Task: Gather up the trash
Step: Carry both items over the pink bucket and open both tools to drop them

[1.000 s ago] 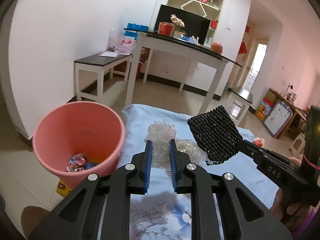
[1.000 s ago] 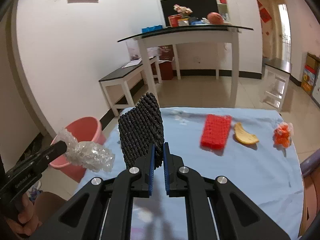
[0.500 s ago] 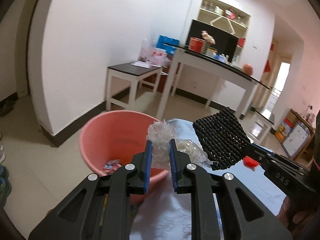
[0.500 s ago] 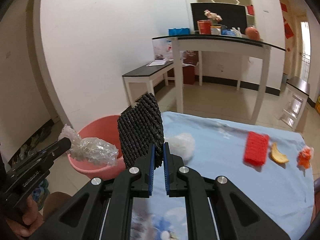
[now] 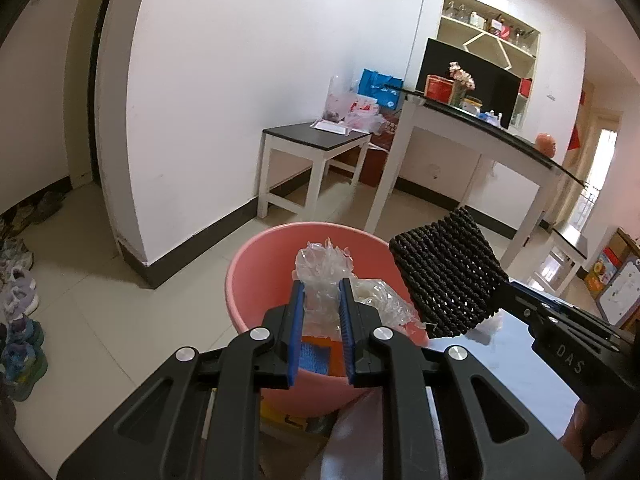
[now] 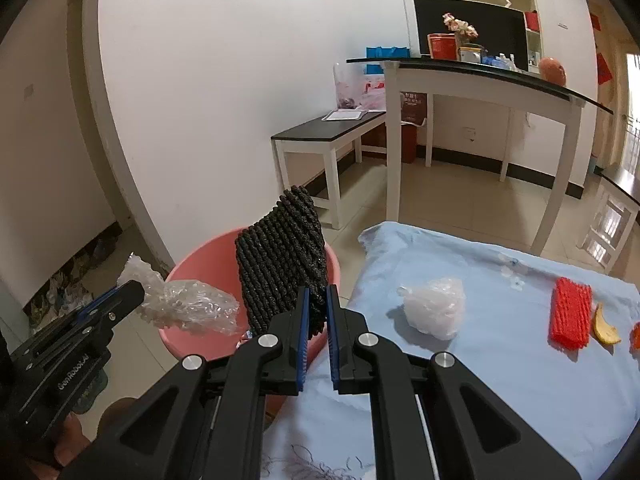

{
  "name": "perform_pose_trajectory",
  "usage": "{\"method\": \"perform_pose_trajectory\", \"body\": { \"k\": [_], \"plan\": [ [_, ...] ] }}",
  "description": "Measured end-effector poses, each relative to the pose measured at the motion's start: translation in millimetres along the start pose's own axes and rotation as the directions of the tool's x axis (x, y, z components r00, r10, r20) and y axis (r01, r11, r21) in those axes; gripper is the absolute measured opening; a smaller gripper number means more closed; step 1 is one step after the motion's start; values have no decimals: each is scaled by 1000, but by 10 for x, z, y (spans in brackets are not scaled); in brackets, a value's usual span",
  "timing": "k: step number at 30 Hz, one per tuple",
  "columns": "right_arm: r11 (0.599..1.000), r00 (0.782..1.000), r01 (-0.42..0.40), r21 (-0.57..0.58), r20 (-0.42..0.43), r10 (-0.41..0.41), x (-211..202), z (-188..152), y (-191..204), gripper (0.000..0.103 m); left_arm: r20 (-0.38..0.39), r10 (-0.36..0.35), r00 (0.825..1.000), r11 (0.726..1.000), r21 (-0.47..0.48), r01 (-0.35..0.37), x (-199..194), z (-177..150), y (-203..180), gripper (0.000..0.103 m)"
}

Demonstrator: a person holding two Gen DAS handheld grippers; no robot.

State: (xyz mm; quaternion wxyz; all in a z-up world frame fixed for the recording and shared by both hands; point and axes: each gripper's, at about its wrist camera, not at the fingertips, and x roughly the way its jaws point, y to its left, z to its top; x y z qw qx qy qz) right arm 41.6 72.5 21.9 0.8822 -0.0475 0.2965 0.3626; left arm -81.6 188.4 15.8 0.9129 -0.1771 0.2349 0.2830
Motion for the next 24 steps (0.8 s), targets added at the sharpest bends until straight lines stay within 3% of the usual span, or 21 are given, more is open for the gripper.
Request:
{"method": "perform_pose_trajectory", "body": {
  "k": [10,24],
  "plan": [
    [1000,1000,-4,-30,-31,3,266,10,107,8,-15,67,998,998,7,-67,194,10,93,17],
    [998,998,3,-64,-68,-8,497,-27,139,8,-32,107,994,994,5,-107,286,-4,174,17]
  ]
}}
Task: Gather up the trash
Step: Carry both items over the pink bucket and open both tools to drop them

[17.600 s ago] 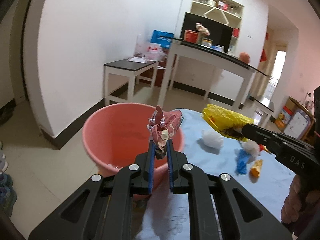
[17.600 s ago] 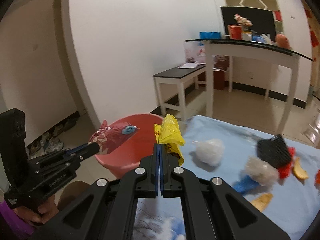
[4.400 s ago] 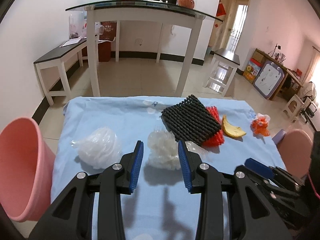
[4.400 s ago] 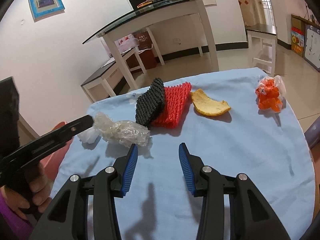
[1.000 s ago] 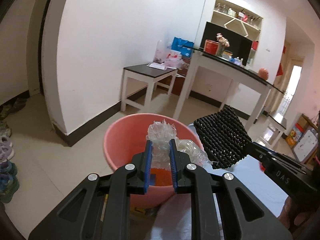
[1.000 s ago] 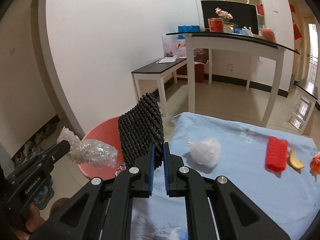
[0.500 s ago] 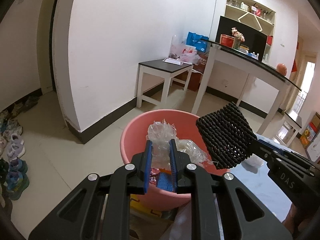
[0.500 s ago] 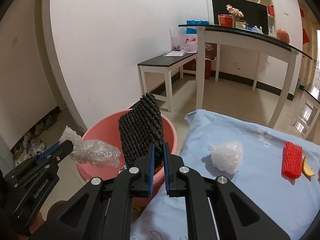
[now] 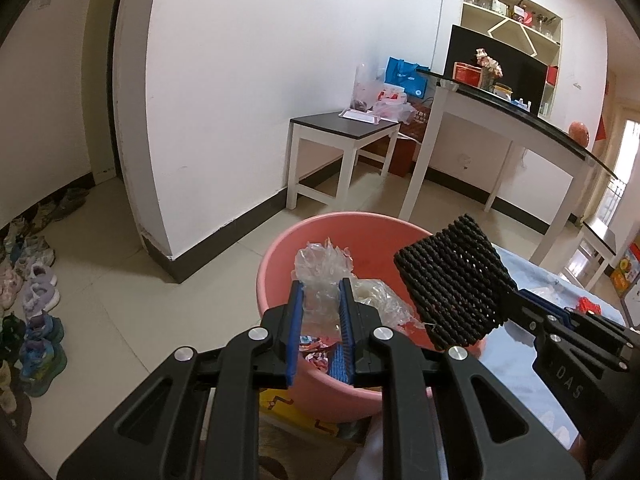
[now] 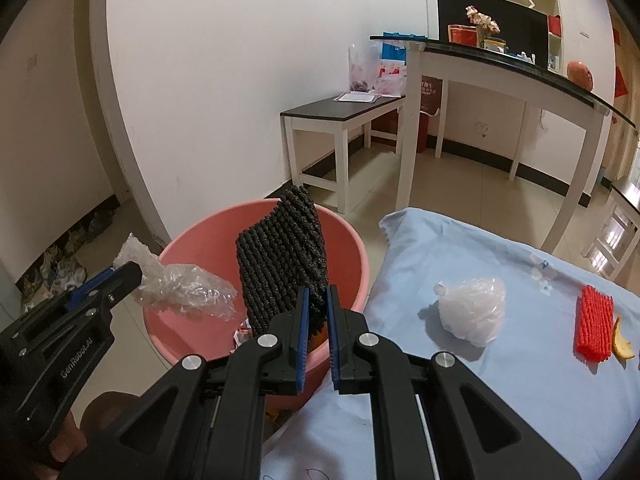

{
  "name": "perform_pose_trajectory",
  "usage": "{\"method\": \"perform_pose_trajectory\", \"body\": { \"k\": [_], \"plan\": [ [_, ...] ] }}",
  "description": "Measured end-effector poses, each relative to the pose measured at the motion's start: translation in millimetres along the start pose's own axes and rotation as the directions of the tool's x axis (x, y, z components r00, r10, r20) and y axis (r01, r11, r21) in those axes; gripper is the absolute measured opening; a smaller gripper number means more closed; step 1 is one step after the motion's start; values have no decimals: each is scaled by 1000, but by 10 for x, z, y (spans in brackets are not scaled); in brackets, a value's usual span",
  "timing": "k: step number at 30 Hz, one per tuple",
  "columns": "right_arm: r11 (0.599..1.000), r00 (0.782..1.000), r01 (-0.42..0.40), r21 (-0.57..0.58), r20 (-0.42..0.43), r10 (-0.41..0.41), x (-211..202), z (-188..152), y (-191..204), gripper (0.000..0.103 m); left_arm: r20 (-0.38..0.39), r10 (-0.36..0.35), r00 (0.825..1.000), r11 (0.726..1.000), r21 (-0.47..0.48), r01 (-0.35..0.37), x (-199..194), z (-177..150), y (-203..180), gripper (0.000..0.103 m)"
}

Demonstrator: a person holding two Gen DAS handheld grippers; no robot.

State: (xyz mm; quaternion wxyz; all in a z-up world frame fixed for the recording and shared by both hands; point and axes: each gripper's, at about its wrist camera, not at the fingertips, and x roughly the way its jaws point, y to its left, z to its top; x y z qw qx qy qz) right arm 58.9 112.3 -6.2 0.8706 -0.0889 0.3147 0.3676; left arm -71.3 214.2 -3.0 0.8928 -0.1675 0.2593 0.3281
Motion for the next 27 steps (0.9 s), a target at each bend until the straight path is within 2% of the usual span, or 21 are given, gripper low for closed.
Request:
{"method": "perform_pose_trajectory", "body": {
  "k": [14,22,26,27],
  "plan": [
    [1000,1000,8,-4,-12,-8,72,-4,48,9,-20,28,999,1000,4,-28,52,22,-40,19],
    [1000,1000,11,-4,-10,-11,72,-43,48,11,-23,27,999,1000,1,-27,64,39,-40,33],
    [1000,1000,10,2,-15,-10,74,-55,15,13,-22,27,999,1000,2,-27,64,32,-42,35],
    [1000,1000,9,4,-17,-9,75,-58,0,16,-23,28,999,1000,2,-28,62,29,-38,35]
  ]
}}
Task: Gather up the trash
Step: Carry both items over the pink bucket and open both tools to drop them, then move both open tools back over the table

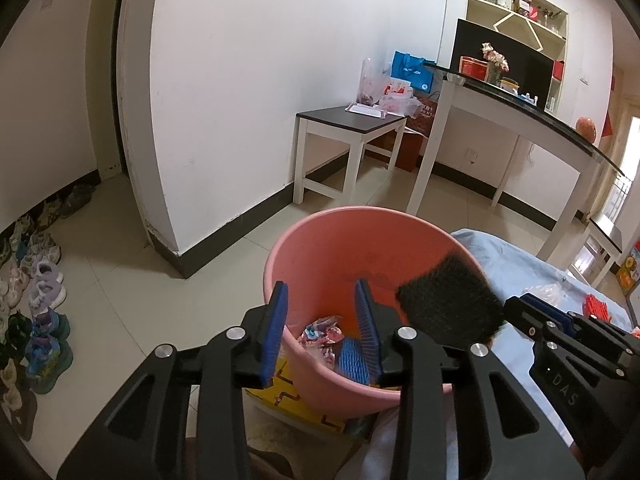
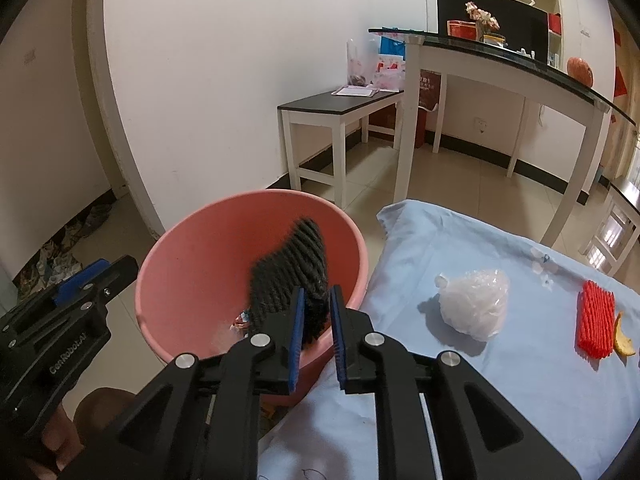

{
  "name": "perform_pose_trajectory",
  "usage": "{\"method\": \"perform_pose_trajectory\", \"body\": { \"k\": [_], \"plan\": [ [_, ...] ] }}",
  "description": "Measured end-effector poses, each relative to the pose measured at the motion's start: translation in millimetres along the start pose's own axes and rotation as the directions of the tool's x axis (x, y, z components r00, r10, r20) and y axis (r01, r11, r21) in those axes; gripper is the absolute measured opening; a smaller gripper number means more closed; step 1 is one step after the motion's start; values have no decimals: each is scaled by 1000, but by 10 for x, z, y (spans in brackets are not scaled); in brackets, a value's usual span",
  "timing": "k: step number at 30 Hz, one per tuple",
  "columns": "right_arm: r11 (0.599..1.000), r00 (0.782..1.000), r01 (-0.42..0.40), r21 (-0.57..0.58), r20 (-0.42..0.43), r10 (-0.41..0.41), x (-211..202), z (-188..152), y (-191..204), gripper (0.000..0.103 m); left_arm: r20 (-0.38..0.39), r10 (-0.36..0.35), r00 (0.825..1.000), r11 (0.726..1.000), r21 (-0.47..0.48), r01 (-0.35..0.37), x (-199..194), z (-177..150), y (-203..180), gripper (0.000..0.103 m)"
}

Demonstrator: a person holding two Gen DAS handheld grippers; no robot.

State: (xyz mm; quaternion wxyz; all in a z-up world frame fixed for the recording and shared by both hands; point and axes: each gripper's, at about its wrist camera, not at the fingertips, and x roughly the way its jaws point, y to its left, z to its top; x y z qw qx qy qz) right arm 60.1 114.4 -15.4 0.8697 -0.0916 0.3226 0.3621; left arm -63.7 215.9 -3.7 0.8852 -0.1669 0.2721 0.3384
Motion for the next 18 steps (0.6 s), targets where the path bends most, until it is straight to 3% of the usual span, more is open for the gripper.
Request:
{"method": "perform_pose_trajectory", "body": {
  "k": [3,18],
  "plan": [
    [1000,1000,-4,9,9,4,-30,-4,-22,33,-5,-1,1000,1000,-2,1,1,5,0,36],
    [996,998,-31,79,58,27,-440,-104,-376,33,17,-75,997,997,-3,75,-203,32,-164,36]
  ]
}}
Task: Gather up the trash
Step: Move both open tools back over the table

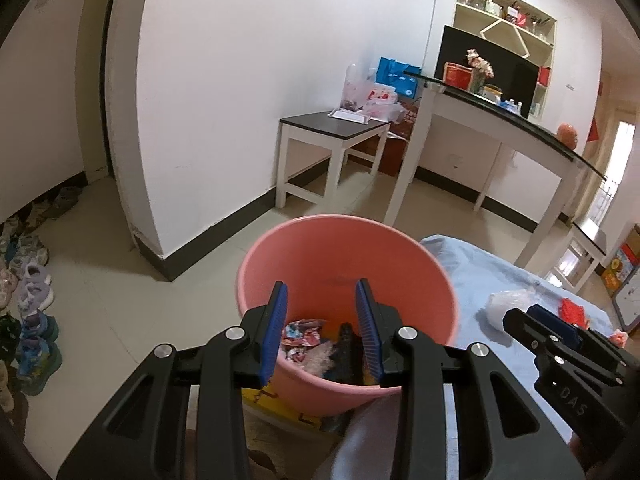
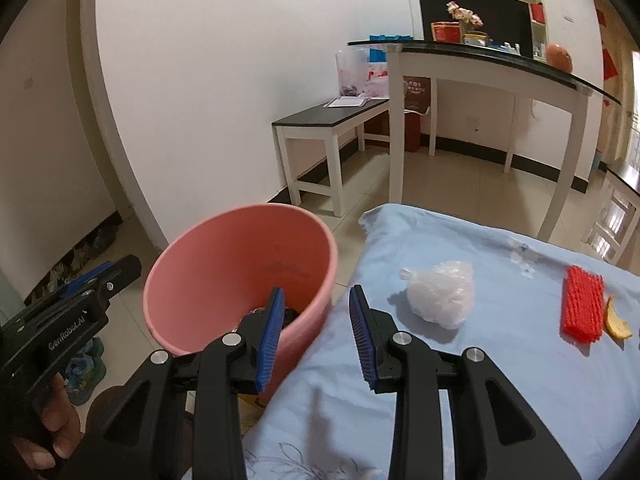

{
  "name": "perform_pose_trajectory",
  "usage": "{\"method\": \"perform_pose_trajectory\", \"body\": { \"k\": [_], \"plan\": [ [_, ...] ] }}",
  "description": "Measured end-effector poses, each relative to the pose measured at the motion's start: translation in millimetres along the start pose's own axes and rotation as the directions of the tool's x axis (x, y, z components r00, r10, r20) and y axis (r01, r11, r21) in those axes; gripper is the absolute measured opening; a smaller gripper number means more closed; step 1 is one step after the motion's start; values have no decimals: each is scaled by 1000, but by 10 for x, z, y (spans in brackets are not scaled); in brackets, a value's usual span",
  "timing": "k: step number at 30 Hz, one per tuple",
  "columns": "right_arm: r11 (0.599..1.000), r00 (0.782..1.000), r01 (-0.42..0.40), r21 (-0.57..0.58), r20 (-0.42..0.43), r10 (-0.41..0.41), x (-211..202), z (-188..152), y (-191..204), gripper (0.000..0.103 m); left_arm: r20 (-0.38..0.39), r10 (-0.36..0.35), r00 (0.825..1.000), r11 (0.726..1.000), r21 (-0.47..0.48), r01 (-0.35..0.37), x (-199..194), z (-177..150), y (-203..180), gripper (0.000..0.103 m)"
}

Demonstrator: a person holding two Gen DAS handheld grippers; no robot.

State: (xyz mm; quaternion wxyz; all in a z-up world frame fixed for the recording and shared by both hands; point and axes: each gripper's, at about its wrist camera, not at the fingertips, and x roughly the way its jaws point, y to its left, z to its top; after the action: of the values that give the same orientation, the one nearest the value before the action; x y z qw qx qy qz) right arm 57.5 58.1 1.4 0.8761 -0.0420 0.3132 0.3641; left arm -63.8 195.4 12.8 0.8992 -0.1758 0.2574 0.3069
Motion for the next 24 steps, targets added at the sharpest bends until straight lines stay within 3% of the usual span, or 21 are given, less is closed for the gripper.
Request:
{"method": "perform_pose_trajectory", "body": {
  "k": [14,24],
  "plan": [
    [987,996,93,128,-22,-91,-445,-304,-782,34,-27,-113,993,990,81,115,-138,-119,-598,36],
    [933,973,230,278,-68,-220,-778,-591,-1756,33,-83,-207,975,960,176,218,-75,-284,-1216,36]
  ]
}}
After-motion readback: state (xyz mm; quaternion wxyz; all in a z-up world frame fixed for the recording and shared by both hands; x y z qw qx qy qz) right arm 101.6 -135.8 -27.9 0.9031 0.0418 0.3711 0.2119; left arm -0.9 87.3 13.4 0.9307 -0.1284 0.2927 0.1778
